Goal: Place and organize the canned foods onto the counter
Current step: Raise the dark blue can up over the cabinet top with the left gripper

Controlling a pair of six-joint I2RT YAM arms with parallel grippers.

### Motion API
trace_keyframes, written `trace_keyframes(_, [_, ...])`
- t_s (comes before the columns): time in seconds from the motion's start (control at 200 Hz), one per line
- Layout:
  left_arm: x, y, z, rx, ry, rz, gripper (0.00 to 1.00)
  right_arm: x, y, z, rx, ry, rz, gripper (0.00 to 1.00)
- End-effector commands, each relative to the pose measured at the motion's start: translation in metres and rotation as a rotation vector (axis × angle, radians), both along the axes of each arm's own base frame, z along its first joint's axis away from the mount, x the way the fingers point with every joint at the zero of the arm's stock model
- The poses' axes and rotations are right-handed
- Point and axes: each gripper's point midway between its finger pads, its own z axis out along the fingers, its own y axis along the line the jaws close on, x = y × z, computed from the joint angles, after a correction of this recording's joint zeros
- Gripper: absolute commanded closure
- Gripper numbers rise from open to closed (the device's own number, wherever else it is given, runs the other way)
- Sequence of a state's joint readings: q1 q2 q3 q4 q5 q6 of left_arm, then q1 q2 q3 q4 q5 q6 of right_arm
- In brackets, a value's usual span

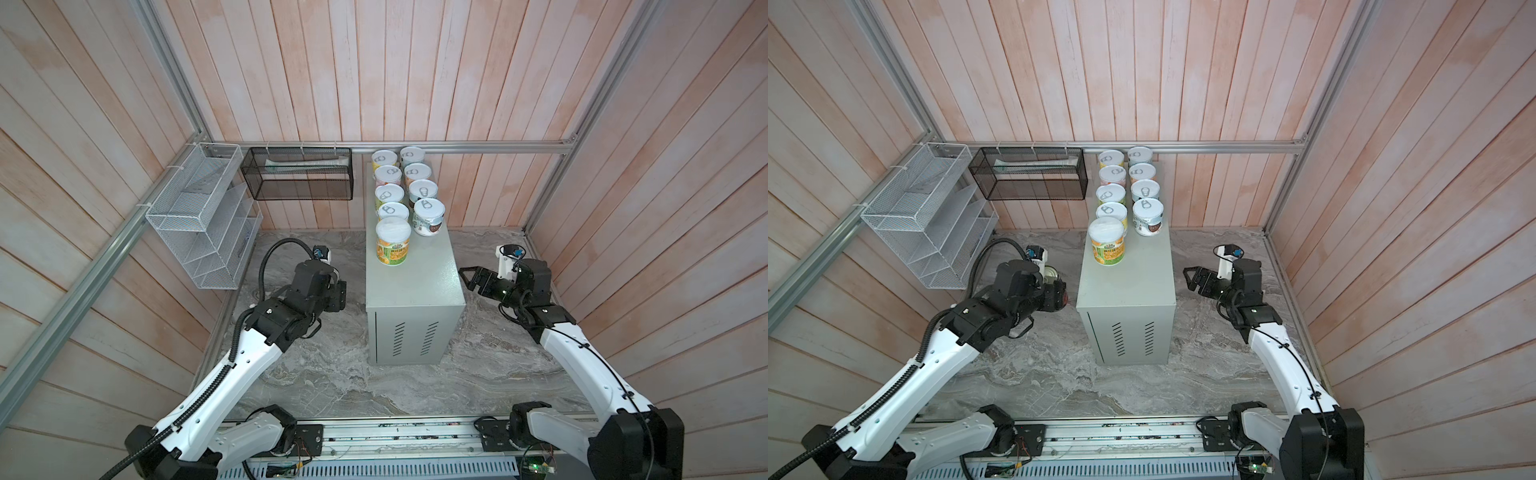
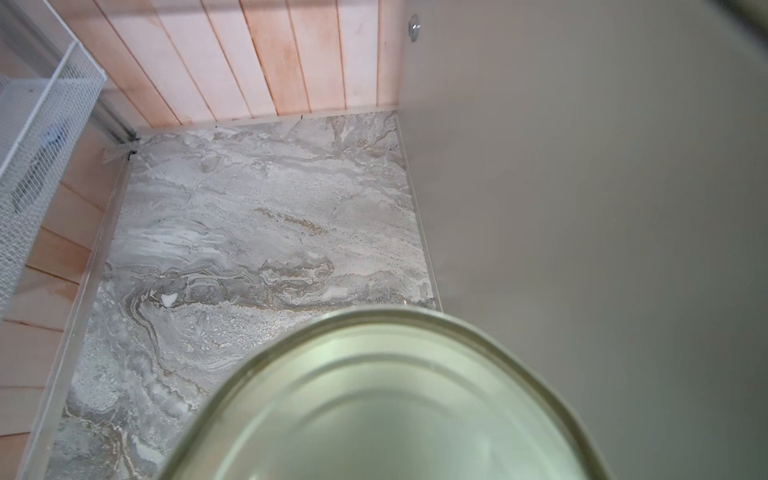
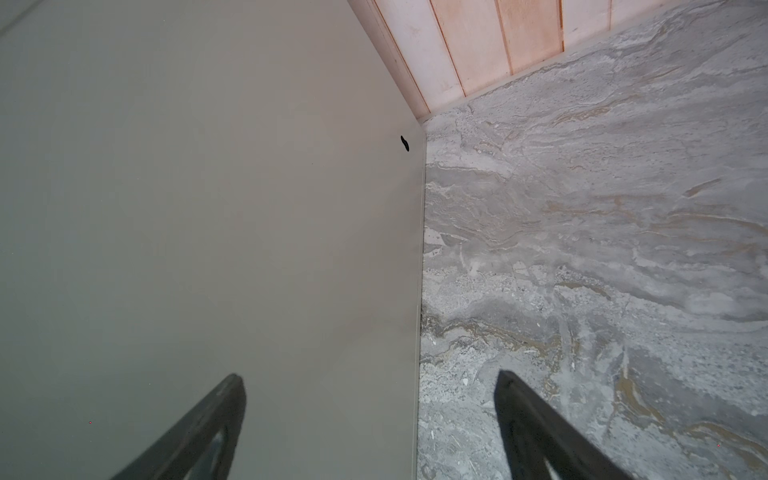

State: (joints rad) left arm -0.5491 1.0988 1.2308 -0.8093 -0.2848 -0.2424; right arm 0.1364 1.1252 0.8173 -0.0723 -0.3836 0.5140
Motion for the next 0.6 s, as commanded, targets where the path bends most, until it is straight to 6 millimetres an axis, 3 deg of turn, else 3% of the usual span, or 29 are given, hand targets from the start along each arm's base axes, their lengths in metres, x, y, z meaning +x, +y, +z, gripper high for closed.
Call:
trace_keyframes(0.0, [-0.013,-0.006,0.045,-0.016,-0.035,-0.090,1.00,-0.002,0.003,0.008,0.008,-0.036,0.015,0.07])
trace_keyframes(0.375, [-0.030,-0.008,0.132,0.037,-0.127,-0.169,1.00,-0.001,0.004,0.006,0.020,-0.036,0.013,0.07])
trace_keyframes(0.595, [-0.049,-0.036,0.176,0.011,-0.193,-0.257,1.00,-0.004,0.003,0.011,0.025,-0.048,0.004,0.07])
